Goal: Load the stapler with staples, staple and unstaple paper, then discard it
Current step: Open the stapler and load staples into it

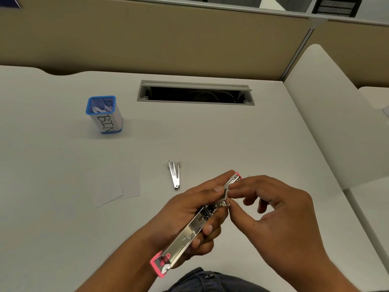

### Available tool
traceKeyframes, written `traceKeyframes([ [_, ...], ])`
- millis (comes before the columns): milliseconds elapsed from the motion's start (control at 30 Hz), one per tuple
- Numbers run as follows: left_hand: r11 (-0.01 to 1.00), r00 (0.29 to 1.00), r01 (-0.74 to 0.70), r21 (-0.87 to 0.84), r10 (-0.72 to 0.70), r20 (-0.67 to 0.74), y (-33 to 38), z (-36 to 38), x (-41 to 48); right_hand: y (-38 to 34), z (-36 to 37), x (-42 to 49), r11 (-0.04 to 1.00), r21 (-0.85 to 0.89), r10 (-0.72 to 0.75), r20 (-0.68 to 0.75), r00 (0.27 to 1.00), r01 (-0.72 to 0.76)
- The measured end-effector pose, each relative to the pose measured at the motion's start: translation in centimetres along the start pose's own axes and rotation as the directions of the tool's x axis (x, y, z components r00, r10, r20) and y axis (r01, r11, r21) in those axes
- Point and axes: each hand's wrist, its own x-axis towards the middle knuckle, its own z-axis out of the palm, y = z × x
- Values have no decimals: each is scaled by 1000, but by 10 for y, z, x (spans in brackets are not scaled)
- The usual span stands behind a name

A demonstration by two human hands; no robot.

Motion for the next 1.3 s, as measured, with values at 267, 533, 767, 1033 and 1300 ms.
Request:
traceKeyframes([
  [267, 1000, 1000, 15, -9, -15, 21, 1, 0, 1, -2, -5, 2, 995, -71, -73, 28, 997, 75],
  [533, 999, 998, 17, -37, -15, 64, 2, -2, 1, 1, -6, 6, 998, 35, -58, -30, 998, 59],
  [767, 1000, 999, 7, -25, -6, 44, 2, -1, 0, 2, -5, 6, 998, 48, -31, -8, 1000, 31],
  [1033, 1000, 1000, -1, -30, 2, 17, 4, 2, 2, 3, -2, 4, 986, -115, -118, -2, 993, 117],
  [1300, 999, 998, 20, -37, -18, 55, 5, 0, 1, 4, -2, 2, 977, -126, -182, -56, 982, 174],
])
